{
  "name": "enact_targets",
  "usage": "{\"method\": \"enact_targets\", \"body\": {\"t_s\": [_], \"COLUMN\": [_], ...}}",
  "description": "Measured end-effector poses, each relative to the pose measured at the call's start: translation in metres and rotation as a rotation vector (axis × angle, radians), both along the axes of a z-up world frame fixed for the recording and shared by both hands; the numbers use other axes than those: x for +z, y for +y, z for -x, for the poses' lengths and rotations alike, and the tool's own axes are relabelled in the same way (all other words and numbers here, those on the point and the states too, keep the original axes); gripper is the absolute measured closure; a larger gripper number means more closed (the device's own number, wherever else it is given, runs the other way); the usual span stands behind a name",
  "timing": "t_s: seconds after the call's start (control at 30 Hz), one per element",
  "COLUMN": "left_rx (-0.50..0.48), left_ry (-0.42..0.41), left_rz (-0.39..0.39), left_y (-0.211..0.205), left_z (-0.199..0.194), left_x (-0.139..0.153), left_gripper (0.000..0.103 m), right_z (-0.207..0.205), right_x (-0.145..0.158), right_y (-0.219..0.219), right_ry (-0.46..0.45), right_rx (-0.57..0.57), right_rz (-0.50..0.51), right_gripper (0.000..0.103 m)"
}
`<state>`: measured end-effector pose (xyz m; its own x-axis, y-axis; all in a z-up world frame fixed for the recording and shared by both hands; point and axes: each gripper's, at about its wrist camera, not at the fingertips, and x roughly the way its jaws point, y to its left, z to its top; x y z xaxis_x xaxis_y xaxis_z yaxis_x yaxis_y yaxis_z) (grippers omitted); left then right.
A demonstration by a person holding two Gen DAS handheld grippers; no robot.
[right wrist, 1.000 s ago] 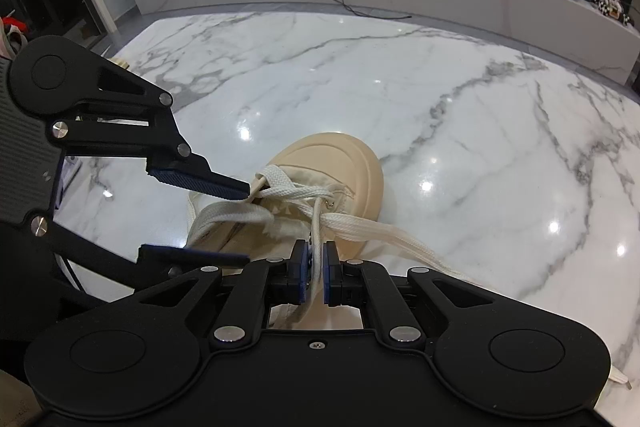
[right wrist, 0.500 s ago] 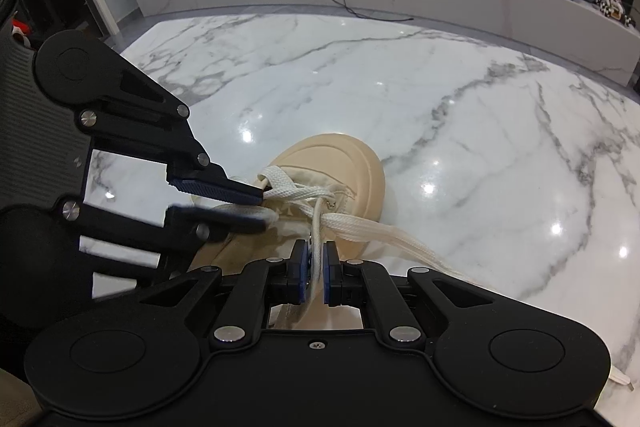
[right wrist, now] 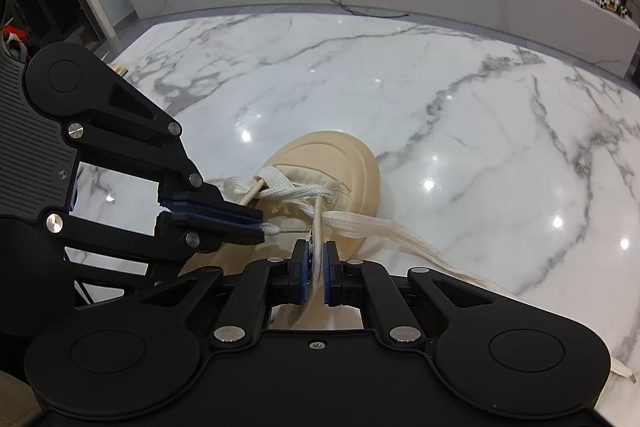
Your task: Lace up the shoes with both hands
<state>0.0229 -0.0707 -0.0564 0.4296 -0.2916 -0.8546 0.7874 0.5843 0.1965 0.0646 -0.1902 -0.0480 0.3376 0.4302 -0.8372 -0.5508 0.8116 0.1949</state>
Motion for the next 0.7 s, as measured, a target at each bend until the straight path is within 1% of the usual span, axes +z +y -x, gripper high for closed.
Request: {"method": "enact_targets", "body": {"t_s": [0.53,0.7], "left_rx": [-0.036,-0.031], "left_ry": [0.002,0.002], "left_rz": [0.018,0.013], "left_y": [-0.0028,-0.0033], "left_z": [0.0012,-0.0015], "left_x": [-0.0005,-0.0021], "left_gripper": [0.100,0.100], "right_z": [0.0034,0.0048], "right_x": [-0.0007,-0.0008], "right_y": [0.0006,0.0019], "right_ry": [-0.007,-0.009], "right_rx": [0.009,0.011], "right_rz": [0.011,0.013], "right_gripper": [0.099,0.099]}}
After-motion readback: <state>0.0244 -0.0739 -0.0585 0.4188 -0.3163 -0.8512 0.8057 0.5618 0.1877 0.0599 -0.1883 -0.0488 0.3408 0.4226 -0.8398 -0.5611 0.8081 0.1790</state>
